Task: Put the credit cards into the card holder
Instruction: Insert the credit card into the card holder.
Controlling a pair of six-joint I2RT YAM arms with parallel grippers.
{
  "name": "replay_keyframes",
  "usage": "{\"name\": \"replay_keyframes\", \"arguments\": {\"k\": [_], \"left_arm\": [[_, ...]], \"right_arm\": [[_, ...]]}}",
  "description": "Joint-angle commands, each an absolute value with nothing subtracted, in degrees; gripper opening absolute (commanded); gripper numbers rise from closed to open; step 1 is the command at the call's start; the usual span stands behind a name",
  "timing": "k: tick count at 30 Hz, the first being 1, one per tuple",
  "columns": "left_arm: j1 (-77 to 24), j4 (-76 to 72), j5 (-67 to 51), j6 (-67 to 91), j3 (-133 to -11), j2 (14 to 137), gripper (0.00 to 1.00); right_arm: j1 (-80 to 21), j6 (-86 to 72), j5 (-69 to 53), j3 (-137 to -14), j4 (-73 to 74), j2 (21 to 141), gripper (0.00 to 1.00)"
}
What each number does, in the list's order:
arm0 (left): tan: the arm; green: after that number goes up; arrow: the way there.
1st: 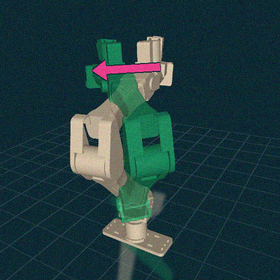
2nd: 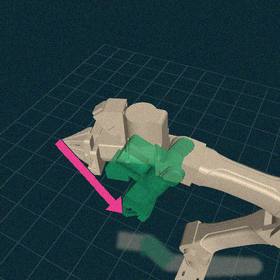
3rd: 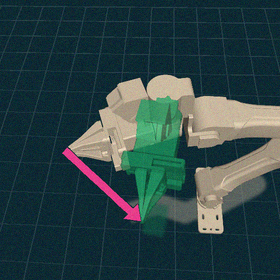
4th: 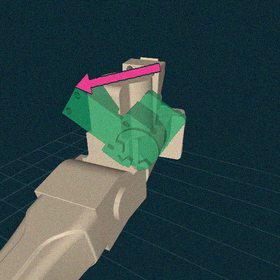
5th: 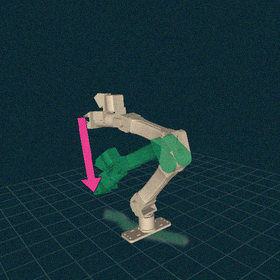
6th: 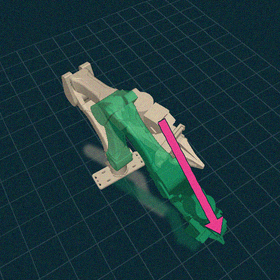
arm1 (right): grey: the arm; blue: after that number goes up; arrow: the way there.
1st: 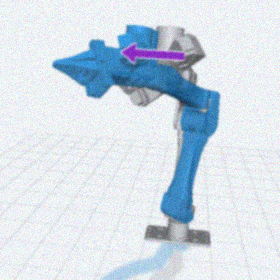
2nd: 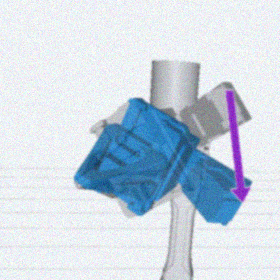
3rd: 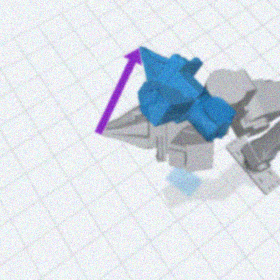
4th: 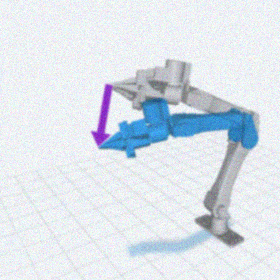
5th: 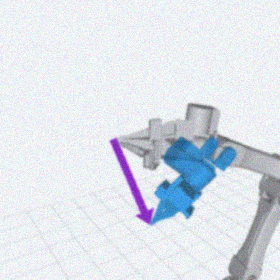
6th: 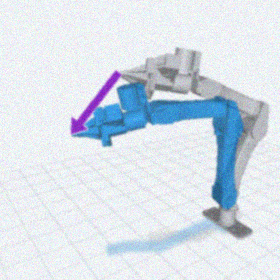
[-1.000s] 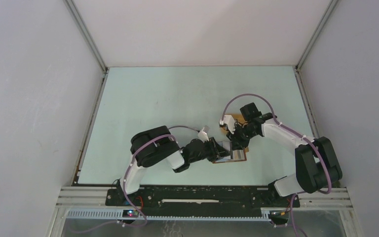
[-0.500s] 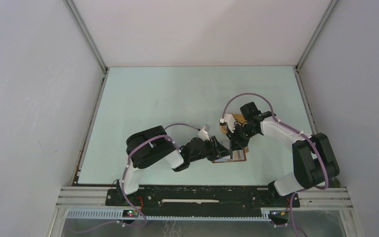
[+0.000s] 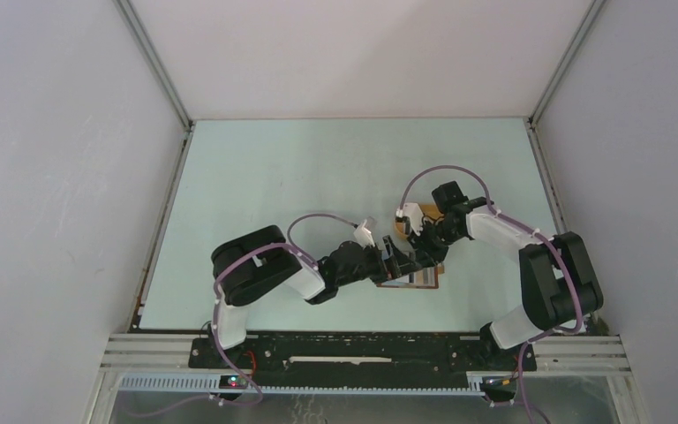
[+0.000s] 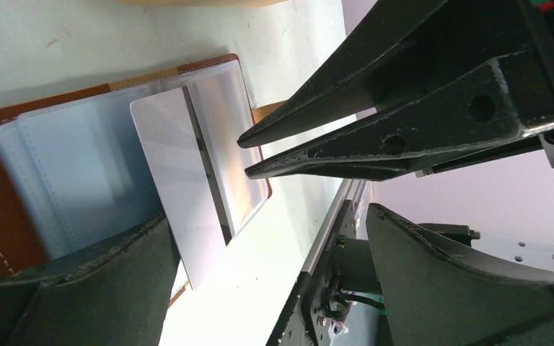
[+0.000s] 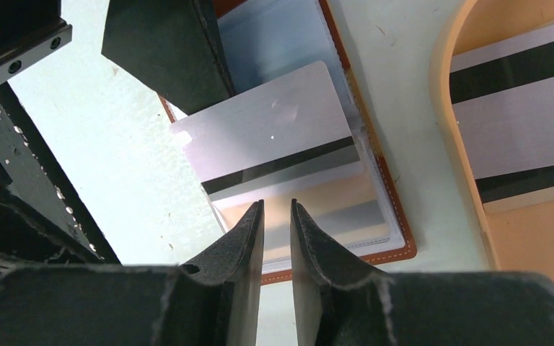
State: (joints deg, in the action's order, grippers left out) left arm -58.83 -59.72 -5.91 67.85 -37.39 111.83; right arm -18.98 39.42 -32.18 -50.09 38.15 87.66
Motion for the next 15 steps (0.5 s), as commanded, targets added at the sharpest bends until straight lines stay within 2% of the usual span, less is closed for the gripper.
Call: {"name": "replay_keyframes", "arguments": {"k": [1, 15], "left_arm": [[-58.5, -55.9, -4.4, 64.5, -36.3, 110.0, 1.0], [-58.5, -49.6, -4.7, 61.9, -37.4, 108.6, 1.0]], "right_arm": [[-18.4, 38.7, -32.6, -52.0, 38.8, 87.6, 0.27], [-16.5, 37.7, -36.4, -52.4, 39.1, 85.2, 0.27]]}}
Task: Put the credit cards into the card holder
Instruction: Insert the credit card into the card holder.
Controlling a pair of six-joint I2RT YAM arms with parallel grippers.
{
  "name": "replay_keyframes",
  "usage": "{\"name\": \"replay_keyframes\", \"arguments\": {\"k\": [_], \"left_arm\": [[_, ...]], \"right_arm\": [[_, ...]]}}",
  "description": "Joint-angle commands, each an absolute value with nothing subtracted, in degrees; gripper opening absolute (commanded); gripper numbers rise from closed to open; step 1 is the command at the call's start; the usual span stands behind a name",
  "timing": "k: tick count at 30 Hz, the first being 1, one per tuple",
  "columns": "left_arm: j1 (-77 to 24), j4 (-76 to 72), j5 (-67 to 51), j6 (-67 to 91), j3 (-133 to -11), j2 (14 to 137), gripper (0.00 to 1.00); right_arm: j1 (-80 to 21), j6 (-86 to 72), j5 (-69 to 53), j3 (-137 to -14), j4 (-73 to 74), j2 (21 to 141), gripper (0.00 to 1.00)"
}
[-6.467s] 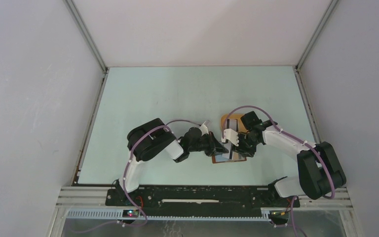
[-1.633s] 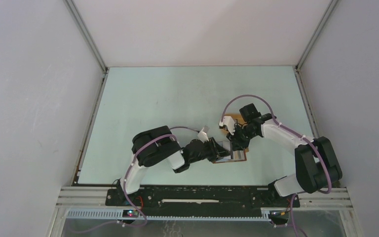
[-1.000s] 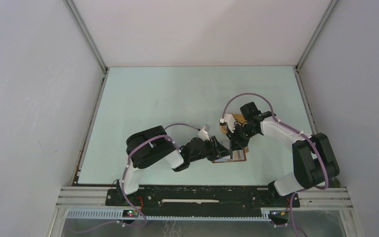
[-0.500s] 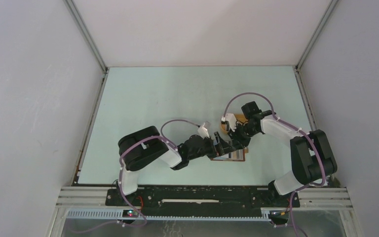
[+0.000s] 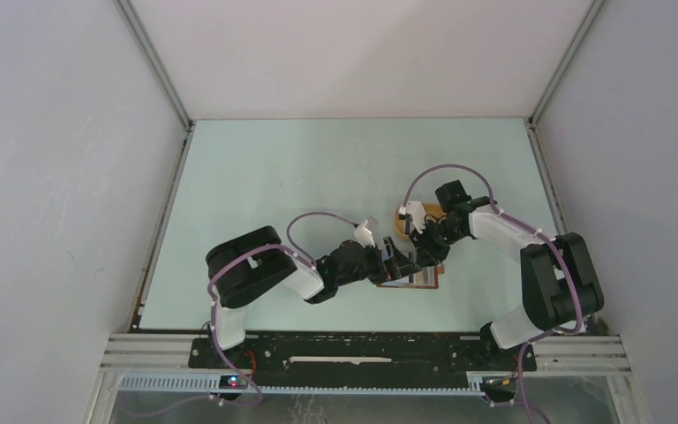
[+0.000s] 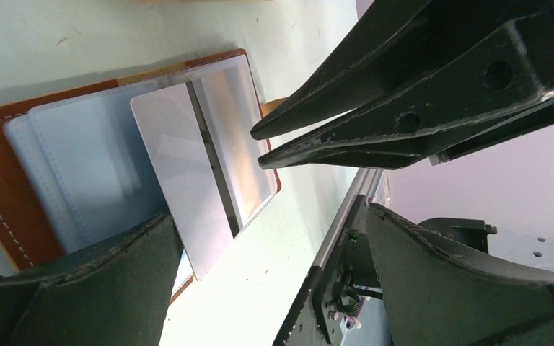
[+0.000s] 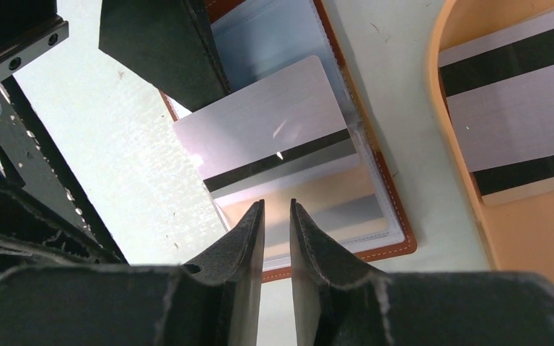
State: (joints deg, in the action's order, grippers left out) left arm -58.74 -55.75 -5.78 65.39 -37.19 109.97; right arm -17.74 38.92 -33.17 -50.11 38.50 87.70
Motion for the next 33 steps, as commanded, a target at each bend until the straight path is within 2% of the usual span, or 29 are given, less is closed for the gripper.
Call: {"name": "replay_keyframes", "arguments": {"k": [1, 7, 11, 21, 27, 33], "left_arm": [[-58.5, -49.1, -4.5, 61.4, -37.3, 108.3, 1.0], [-58.3, -47.6, -5.5, 58.9, -38.1, 107.9, 1.0], [-58.3, -47.7, -6.5, 58.2, -38.9, 108.5, 1.0], [-58.4, -49.2, -7.1, 58.0, -38.8, 109.1, 1.0], [-58.4, -49.7, -6.8, 58.2, -38.6, 108.7, 1.0], [-58.4, -49.8, -6.8, 58.4, -38.7, 109.2, 1.0]], "right_arm": [[-16.1, 37.5, -37.3, -52.4, 39.0, 84.9, 0.28], [-14.2, 33.7, -45.4, -53.6, 38.9, 84.0, 0.27], [-14.4, 24.9, -50.0, -54.8, 35.8, 85.2, 0.26], [-20.4, 7.6, -42.3, -60.2, 33.9, 93.3, 0.21], [-22.2, 3.9, -37.1, -60.9, 33.0, 96.0, 0.08], [-24.7, 1.8, -32.1, -61.9, 32.1, 97.7, 0.03]]}}
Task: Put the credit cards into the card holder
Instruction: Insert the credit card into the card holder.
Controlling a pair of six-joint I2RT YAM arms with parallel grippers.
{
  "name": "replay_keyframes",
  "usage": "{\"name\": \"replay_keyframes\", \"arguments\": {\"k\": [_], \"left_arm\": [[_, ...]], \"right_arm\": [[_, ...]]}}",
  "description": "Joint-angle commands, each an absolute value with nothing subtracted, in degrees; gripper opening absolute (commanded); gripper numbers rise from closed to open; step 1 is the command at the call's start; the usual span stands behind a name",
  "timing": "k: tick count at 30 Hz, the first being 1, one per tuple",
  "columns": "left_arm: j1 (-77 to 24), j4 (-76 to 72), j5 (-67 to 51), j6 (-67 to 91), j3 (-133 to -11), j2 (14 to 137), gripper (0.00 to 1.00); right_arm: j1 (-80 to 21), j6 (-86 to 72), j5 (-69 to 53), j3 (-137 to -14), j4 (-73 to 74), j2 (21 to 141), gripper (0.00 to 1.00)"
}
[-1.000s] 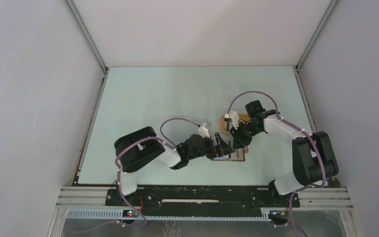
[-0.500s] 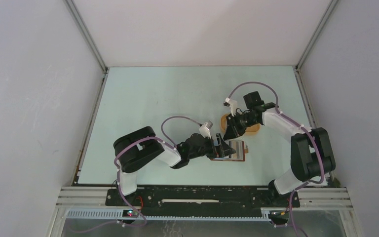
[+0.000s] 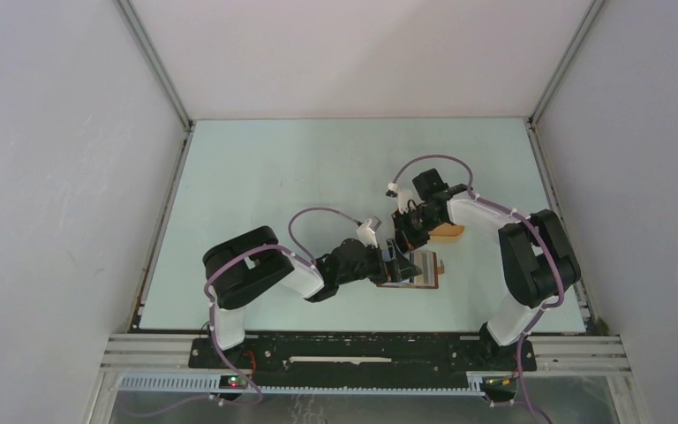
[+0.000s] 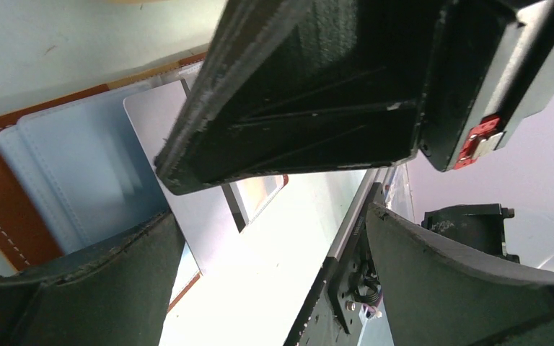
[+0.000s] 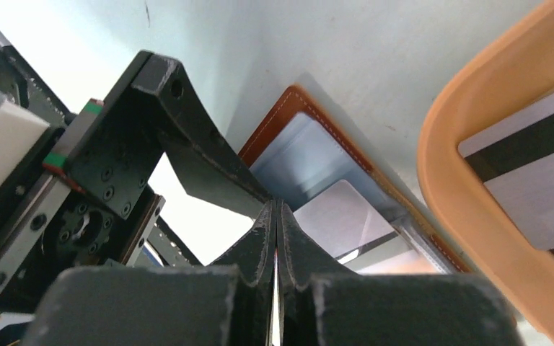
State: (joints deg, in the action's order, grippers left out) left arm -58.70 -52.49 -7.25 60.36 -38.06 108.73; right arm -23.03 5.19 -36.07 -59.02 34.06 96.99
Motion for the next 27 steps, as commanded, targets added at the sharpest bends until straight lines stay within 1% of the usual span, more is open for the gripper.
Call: {"name": "replay_keyframes", "arguments": {"k": [1, 12, 27], "left_arm": [[-58.4, -49.8, -6.8, 58.4, -38.7, 109.3, 1.0], [-58.7, -50.2, -6.6, 58.6, -38.9, 109.4, 1.0], [-58.7, -50.2, -6.4, 58.6, -39.2, 109.4, 1.0]], "right_arm": [[-24.9, 1.4, -31.9, -62.0, 31.9, 97.9, 0.02], [-28.1, -2.3, -25.4, -61.9, 29.8, 99.3, 0.0], [-30.5, -0.1, -17.8, -61.8, 32.1, 100.7, 0.0]]}}
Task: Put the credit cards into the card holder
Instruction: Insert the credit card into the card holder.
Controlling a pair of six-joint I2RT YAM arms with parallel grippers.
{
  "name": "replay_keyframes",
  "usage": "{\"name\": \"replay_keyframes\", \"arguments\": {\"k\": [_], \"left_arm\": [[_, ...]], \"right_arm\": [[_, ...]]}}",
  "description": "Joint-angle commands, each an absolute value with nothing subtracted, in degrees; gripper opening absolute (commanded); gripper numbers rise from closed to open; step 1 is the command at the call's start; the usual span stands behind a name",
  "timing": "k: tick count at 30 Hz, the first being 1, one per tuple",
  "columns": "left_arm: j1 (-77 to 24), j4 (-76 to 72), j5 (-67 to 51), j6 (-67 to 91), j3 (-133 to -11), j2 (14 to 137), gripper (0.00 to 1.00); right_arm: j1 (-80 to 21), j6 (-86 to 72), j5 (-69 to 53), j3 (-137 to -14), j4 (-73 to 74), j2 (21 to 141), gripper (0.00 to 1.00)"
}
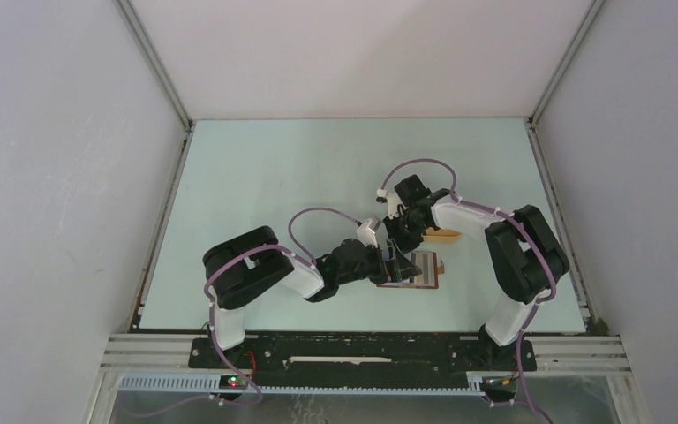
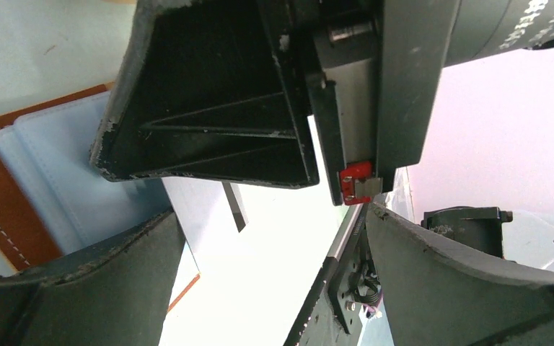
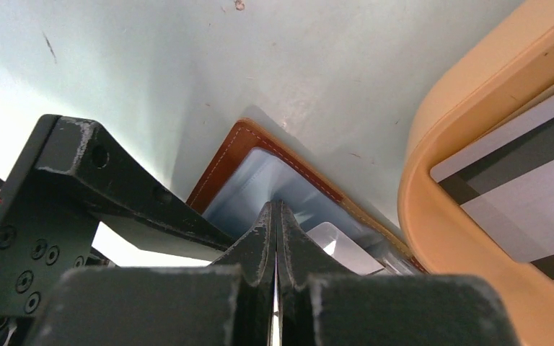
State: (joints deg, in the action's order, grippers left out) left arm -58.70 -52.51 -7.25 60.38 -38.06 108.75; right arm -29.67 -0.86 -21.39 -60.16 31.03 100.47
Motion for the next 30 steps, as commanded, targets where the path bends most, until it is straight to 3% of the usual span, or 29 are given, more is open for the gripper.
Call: {"name": "replay_keyframes", "arguments": {"k": [1, 19, 30], "left_arm": [[-58.7, -50.2, -6.4, 58.6, -39.1, 109.4, 1.0], [-58.6, -49.2, -6.4, 58.2, -39.5, 108.9, 1.0], [-58.5, -44.8, -5.9, 55.1, -40.8, 106.3, 1.0]], "right_arm": [[-30.7, -0.1, -17.1, -61.5, 32.2, 100.3, 0.0], [-31.1, 8.0, -14.5, -60.0, 36.1, 97.0, 0.0], [-24.1, 17.5, -29.7, -63.2, 42.1, 90.1, 0.01]]}}
